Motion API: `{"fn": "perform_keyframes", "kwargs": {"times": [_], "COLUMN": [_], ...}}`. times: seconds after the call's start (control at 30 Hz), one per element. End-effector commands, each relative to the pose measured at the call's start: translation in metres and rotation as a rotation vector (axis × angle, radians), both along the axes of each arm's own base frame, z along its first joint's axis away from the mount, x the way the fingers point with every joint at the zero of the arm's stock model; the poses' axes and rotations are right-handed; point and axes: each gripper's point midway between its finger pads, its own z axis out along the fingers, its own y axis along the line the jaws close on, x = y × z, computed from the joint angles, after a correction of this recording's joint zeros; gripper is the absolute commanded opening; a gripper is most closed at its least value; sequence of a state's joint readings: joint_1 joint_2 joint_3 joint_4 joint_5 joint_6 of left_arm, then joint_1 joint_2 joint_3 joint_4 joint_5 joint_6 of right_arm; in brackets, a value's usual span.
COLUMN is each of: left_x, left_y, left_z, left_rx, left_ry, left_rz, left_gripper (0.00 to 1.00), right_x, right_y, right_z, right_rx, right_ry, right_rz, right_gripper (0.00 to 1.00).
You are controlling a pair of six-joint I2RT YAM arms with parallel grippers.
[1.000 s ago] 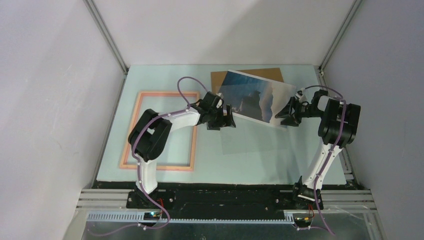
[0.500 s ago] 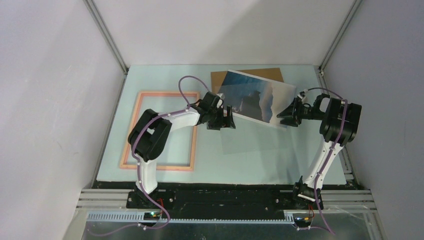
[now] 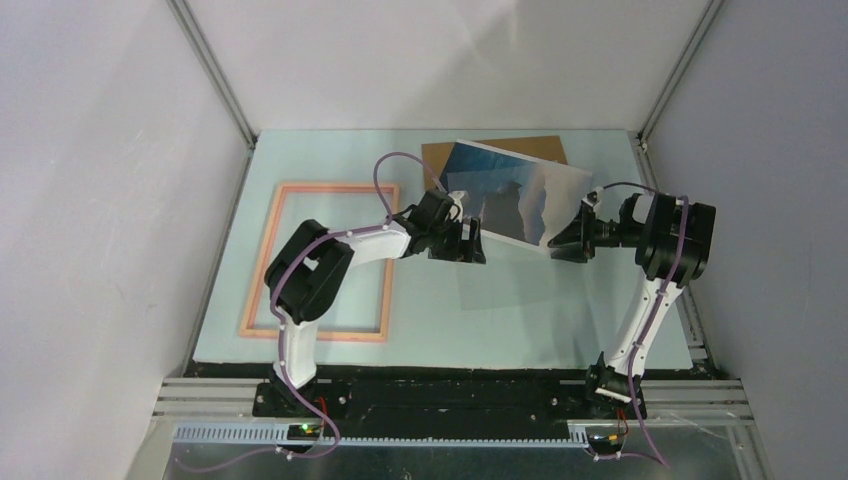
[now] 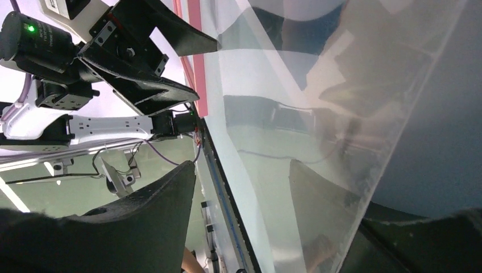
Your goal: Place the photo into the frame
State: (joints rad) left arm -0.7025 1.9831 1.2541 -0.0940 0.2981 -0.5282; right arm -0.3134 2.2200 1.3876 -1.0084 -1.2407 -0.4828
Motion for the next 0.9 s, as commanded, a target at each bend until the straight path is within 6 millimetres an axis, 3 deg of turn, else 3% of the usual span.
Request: {"fn": "perform_keyframes", "kwargs": {"times": [0.0, 0.27, 0.53, 0.87], "left_x": [-0.021, -0.016, -0.002, 0.033], "left_y": [-0.005, 0.002, 0.017, 0.055], "left_z": [-0.023, -0.013, 0.009, 0.042], "left_rx": [0.032, 0.049, 0.046, 0.025], "left_ry": [0.045, -0.014, -0.073, -0.152], "left_rz": [-0.066, -0.063, -0.037, 0.03], "left_gripper": [0.92, 0.92, 0.97, 1.0], "right_x": [-0.008, -0.002, -0.002, -0.004], "right_y": [0.006, -0.003, -0.005, 0.006], "right_z": [0.01, 0.011, 0.037, 0.084], "right_rx": [0.054, -0.056, -0.047, 0.014], "right_ry": [0.009, -0.031, -0.102, -0.201], "right_rz": [0.008, -0.028, -0.035, -0.03], "right_gripper": [0.66, 0.47, 0.0, 0.0]}}
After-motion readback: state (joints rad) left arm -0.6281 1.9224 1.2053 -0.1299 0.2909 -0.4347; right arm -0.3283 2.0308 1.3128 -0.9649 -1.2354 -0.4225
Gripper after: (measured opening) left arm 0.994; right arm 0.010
